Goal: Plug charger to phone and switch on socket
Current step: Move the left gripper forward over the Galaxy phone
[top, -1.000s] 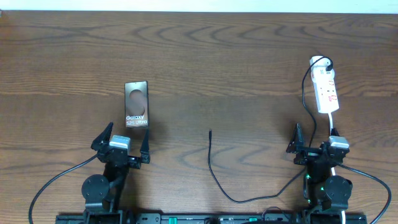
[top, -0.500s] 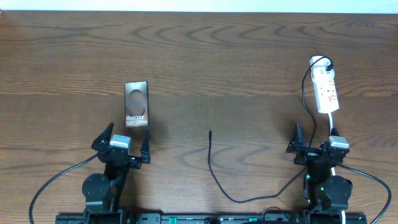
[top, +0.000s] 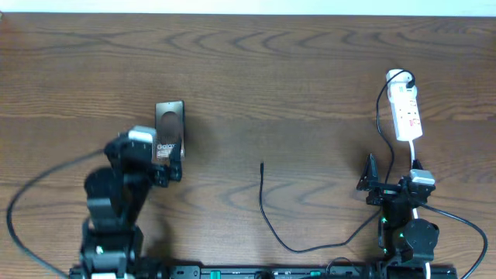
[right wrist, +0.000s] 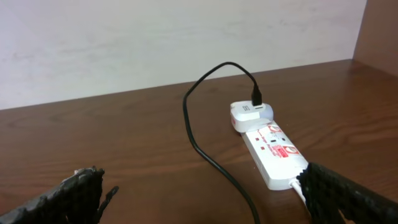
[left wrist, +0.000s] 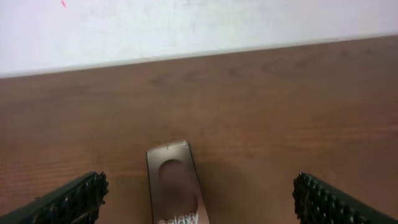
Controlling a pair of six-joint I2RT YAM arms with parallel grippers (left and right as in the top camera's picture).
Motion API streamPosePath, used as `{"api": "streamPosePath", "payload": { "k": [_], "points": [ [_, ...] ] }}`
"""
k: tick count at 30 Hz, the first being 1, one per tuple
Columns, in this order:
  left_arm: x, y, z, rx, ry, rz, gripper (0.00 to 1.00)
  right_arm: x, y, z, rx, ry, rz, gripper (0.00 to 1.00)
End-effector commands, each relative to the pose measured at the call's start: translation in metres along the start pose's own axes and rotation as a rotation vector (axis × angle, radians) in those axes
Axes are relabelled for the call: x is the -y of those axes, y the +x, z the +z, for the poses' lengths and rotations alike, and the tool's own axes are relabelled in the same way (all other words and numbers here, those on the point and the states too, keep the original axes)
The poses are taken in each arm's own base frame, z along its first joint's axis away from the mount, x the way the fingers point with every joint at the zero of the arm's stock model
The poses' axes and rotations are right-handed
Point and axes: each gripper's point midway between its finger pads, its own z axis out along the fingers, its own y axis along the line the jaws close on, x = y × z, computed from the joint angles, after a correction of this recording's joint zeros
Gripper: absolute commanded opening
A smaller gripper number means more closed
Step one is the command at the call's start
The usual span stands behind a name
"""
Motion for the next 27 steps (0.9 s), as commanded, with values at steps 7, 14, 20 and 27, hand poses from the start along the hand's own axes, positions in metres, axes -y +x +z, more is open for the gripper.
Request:
{"api": "streamPosePath", "payload": {
  "k": [7,14,20,27],
  "points": [
    [-0.013,-0.031,0.037,-0.326,0.022,-0.07,0.98,0.0,0.0,0.0,0.002,0.002,-0.007,0.99],
    [-0.02,-0.007,0.077,-0.636,0.047,-0.135,0.98,0.0,0.0,0.0,0.002,0.002,-0.007,0.99],
    [-0.02,0.019,0.092,-0.72,0.055,-0.153,0.98,0.0,0.0,0.0,0.002,0.002,-0.007,0.99],
    [-0.02,0.019,0.093,-0.721,0.058,-0.153,0.98,0.0,0.0,0.0,0.002,0.002,-0.007,0.99]
  ]
}}
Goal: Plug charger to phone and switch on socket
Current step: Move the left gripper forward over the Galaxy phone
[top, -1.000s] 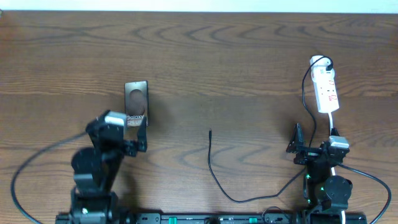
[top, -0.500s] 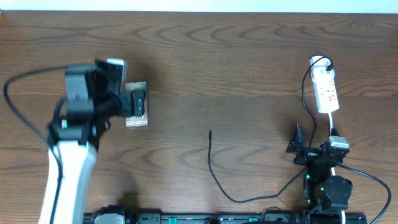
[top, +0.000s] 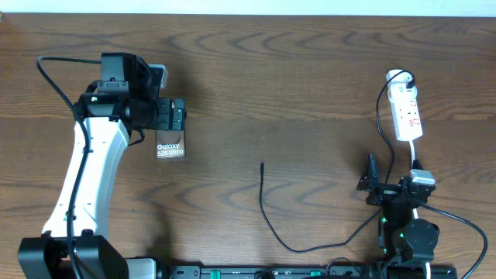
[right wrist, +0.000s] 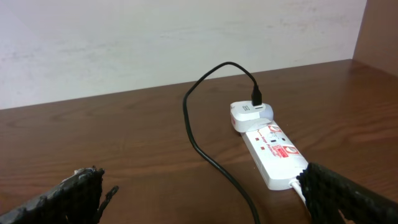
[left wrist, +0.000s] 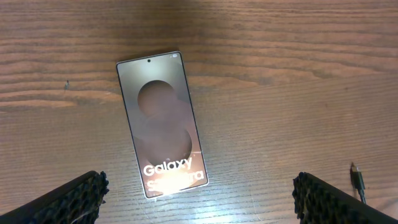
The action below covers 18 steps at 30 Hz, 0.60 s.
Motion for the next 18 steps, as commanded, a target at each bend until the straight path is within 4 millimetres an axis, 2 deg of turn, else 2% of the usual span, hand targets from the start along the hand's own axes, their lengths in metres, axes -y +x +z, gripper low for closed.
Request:
{"api": "streamPosePath", "payload": {
  "k": [1,3,5,11,18],
  "points": [
    [-0.001,-0.007,-0.005,0.021,-0.004,0.002,0.98,0.0,0.0,0.0,0.002,0.002,-0.007,0.99],
    [-0.007,-0.007,-0.006,0.022,-0.04,-0.06,0.98,0.0,0.0,0.0,0.002,0.002,-0.007,0.99],
    [-0.025,-0.003,-0.007,0.012,-0.143,-0.16,0.98,0.0,0.0,0.0,0.002,0.002,-0.007,0.99],
    [-0.039,0.004,-0.008,-0.008,-0.226,-0.224,0.98,0.0,0.0,0.0,0.002,0.002,-0.007,0.99],
    [-0.041,0.018,0.025,-0.114,-0.216,-0.202,0.98,0.0,0.0,0.0,0.002,0.002,-0.007,0.99]
  ]
}}
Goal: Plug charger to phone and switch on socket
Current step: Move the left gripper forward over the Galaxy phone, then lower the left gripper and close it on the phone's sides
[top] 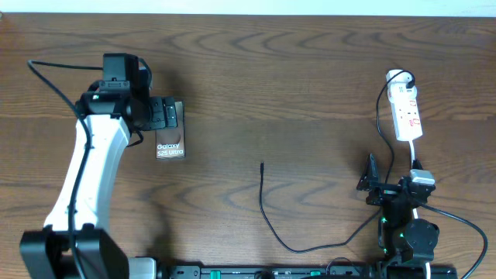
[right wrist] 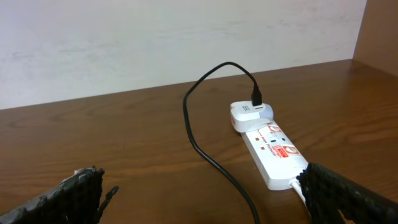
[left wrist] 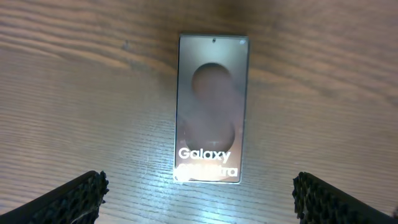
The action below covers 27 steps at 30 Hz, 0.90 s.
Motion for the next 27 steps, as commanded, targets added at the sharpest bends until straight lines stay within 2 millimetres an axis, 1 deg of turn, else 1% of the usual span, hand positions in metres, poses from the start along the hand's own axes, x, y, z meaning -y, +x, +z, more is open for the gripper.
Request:
{"api": "streamPosePath", "payload": {
  "k": [1,2,4,8,12,17,21,27],
  "points": [
    [-0.003,0.005,0.024,-0.073,-0.026,0.021,0.98,0.0,0.0,0.0,0.002,0.002,-0.007,0.99],
    [-0.003,0.009,0.035,-0.102,-0.027,0.04,0.98,0.0,0.0,0.0,0.002,0.002,-0.007,0.99],
    [-0.004,0.012,0.047,-0.132,-0.03,0.058,0.98,0.0,0.0,0.0,0.002,0.002,-0.007,0.99],
    [-0.003,0.011,0.06,-0.142,-0.028,0.064,0.98,0.0,0.0,0.0,0.002,0.002,-0.007,0.99],
    [0.009,0.006,0.062,-0.12,0.043,0.095,0.98,0.0,0.0,0.0,0.002,0.002,-0.007,0.99],
    [0.007,0.001,0.067,-0.104,0.031,0.094,0.98,0.0,0.0,0.0,0.002,0.002,-0.007,0.99],
    [0.005,0.008,0.077,-0.143,0.022,0.094,0.98,0.0,0.0,0.0,0.002,0.002,-0.007,0.99],
    [0.005,0.01,0.078,-0.15,0.021,0.09,0.98,0.0,0.0,0.0,0.002,0.002,-0.007,0.99]
  ]
}}
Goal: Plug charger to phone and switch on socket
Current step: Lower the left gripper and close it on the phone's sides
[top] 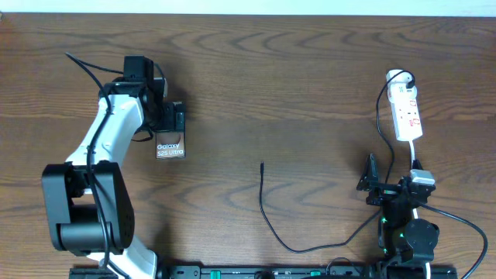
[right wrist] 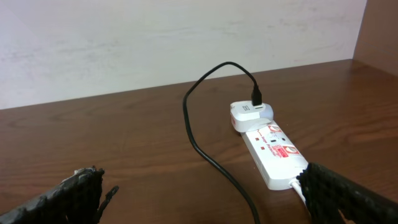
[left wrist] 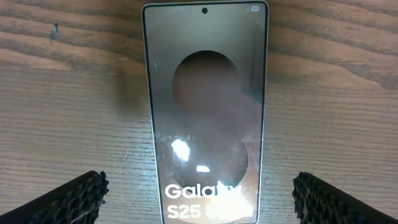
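Observation:
The phone (left wrist: 205,106) lies face up on the wooden table, its screen reading "Galaxy S25"; its lower end shows under the wrist in the overhead view (top: 170,147). My left gripper (left wrist: 202,205) hovers close above it, open, one finger on each side of the phone's lower end. The black charger cable (top: 267,209) runs from the white adapter (right wrist: 250,115) on the power strip (right wrist: 273,152), and its free plug (top: 262,165) lies mid-table. My right gripper (right wrist: 205,202) is open and empty near the front edge, short of the strip.
The power strip (top: 405,112) lies at the far right with its white lead running back past my right arm. The cable loops across the table's front middle. A pale wall stands behind the table's far edge.
My left gripper has come closer to the phone, which now fills more of the left wrist view. Phone, cable and right arm have not moved.
First my left arm was folded low, its gripper just in front of the phone. Then it was stretched out with the open gripper looking down on the phone, askew. Then the phone stood square in its view, and now the gripper is closer. The right arm stayed still.

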Controlling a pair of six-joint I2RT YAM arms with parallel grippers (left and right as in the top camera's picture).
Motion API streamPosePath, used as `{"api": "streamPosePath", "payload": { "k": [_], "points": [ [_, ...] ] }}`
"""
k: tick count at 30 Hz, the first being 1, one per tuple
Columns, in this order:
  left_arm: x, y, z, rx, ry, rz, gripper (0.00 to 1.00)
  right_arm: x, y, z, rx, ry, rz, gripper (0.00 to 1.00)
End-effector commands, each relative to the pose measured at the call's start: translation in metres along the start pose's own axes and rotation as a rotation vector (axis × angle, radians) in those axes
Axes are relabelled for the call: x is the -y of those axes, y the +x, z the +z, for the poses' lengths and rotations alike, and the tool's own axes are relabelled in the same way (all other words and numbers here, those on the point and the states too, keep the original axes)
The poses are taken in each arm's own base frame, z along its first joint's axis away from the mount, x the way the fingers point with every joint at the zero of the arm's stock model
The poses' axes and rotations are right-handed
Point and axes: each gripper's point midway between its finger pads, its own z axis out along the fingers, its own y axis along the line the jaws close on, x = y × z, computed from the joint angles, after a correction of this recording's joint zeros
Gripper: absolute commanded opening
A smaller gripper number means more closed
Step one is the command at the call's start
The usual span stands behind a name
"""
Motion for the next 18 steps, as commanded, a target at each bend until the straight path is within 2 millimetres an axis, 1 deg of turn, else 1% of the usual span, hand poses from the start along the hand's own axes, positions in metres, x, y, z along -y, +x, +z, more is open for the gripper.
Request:
{"api": "streamPosePath", "payload": {
  "k": [1,5,6,7,11,12,13,15,16,18],
  "points": [
    [-0.0001,-0.0037,-0.0007,0.003,-0.005,0.015,0.98,0.0001,0.0,-0.0003,0.002,0.003,-0.007,0.99],
    [-0.0001,-0.0049,-0.0006,0.007,-0.004,0.016,0.99,0.0001,0.0,-0.0003,0.002,0.003,-0.007,0.99],
    [-0.0001,-0.0055,-0.0006,0.01,-0.004,0.016,0.96,0.0001,0.0,-0.0003,0.002,0.003,-0.007,0.99],
    [0.0,-0.0065,-0.0006,0.014,-0.004,0.016,0.98,0.0001,0.0,-0.0003,0.002,0.003,-0.007,0.99],
    [0.0,-0.0066,-0.0006,0.014,-0.004,0.016,0.98,0.0001,0.0,-0.0003,0.002,0.003,-0.007,0.99],
    [-0.0001,-0.0067,-0.0006,0.015,-0.005,0.017,0.9,0.0001,0.0,-0.0003,0.002,0.003,-0.007,0.99],
    [-0.0001,-0.0073,-0.0006,0.017,-0.005,0.017,0.43,0.0001,0.0,-0.0003,0.002,0.003,-0.007,0.99],
    [-0.0001,-0.0077,-0.0006,0.019,-0.004,0.016,0.13,0.0001,0.0,-0.0003,0.002,0.003,-0.007,0.99],
    [0.0,-0.0083,-0.0006,0.021,-0.004,0.016,0.15,0.0001,0.0,-0.0003,0.002,0.003,-0.007,0.99],
    [0.0002,-0.0085,-0.0006,0.022,-0.003,0.016,0.84,0.0001,0.0,-0.0003,0.002,0.003,-0.007,0.99]
  ]
}}
